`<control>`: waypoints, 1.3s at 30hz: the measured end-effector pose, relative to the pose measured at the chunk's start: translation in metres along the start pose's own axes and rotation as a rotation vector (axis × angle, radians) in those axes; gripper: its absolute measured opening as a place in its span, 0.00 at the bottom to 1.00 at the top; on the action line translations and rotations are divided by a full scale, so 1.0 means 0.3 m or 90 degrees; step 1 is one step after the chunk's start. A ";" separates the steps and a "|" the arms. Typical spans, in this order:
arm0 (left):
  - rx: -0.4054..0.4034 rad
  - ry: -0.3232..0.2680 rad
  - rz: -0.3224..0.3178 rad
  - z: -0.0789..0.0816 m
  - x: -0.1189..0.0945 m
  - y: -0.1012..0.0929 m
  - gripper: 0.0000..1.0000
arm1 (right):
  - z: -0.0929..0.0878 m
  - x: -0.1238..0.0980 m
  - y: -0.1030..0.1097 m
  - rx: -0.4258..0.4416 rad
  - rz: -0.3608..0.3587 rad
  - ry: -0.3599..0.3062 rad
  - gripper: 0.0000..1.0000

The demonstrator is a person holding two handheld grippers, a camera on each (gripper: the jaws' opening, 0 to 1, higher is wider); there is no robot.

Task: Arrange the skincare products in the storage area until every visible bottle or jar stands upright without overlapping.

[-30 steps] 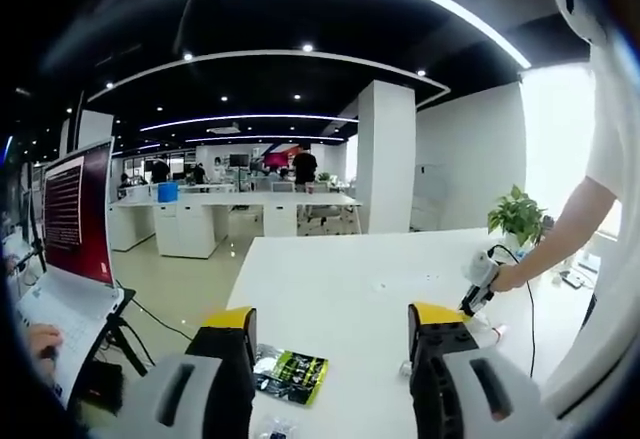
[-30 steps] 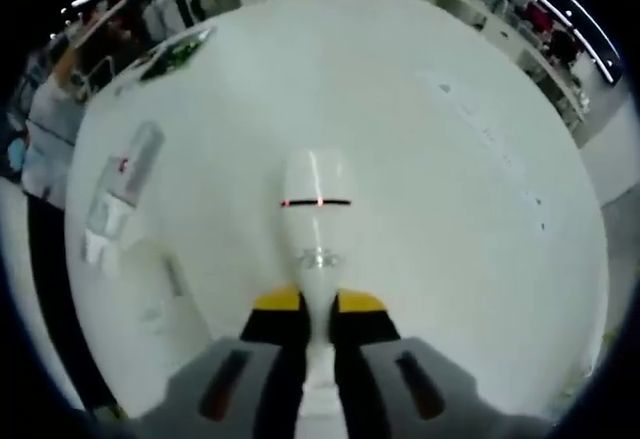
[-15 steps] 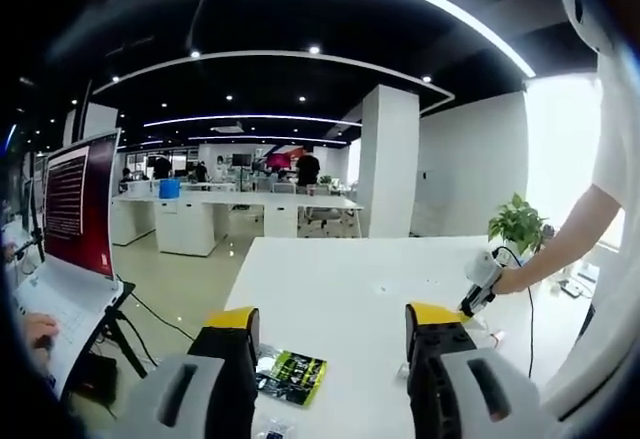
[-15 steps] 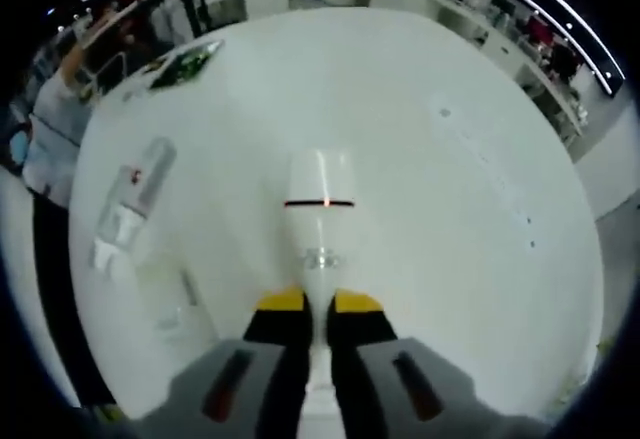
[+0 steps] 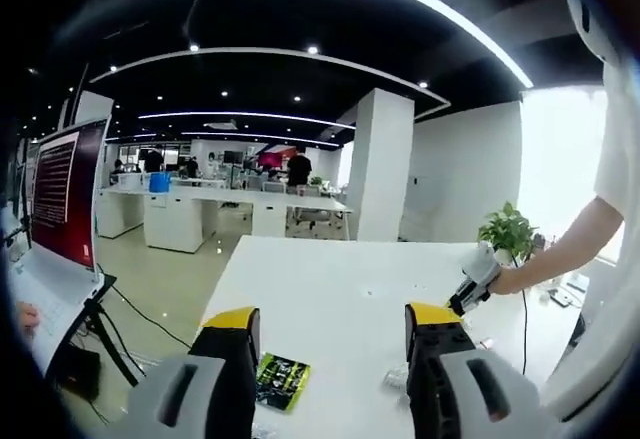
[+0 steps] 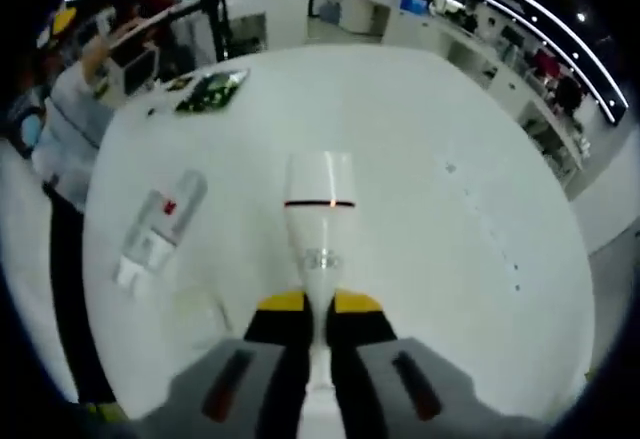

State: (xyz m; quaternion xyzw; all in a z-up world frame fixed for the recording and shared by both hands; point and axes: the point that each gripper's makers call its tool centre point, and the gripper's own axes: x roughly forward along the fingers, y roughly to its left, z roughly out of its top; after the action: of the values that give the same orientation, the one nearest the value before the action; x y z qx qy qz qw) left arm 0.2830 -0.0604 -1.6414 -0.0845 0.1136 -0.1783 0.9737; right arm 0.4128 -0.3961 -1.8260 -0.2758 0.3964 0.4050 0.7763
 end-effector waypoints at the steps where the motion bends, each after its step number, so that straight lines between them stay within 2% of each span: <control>1: -0.005 0.001 -0.006 -0.002 0.009 -0.006 0.60 | 0.019 -0.011 0.010 -0.004 0.002 -0.012 0.03; 10: -0.011 -0.007 -0.059 0.002 0.068 -0.067 0.63 | 0.114 -0.081 0.079 -0.061 -0.002 -0.055 0.03; 18: -0.029 0.019 -0.102 -0.041 0.115 -0.127 0.62 | 0.209 -0.149 0.163 -0.106 0.002 -0.103 0.03; 26: -0.043 0.043 -0.144 -0.074 0.150 -0.181 0.62 | 0.312 -0.195 0.283 -0.145 0.023 -0.145 0.03; 30: -0.052 0.055 -0.160 -0.088 0.164 -0.198 0.62 | 0.347 -0.209 0.344 -0.160 0.040 -0.160 0.03; 39: -0.077 0.083 -0.200 -0.126 0.192 -0.250 0.65 | 0.387 -0.234 0.430 -0.192 0.055 -0.175 0.03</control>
State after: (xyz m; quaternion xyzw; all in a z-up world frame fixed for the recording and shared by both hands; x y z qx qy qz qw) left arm 0.3012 -0.1553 -1.6733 -0.1476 0.1728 -0.3265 0.9175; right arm 0.3238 -0.2708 -1.7190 -0.3137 0.2334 0.5263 0.7551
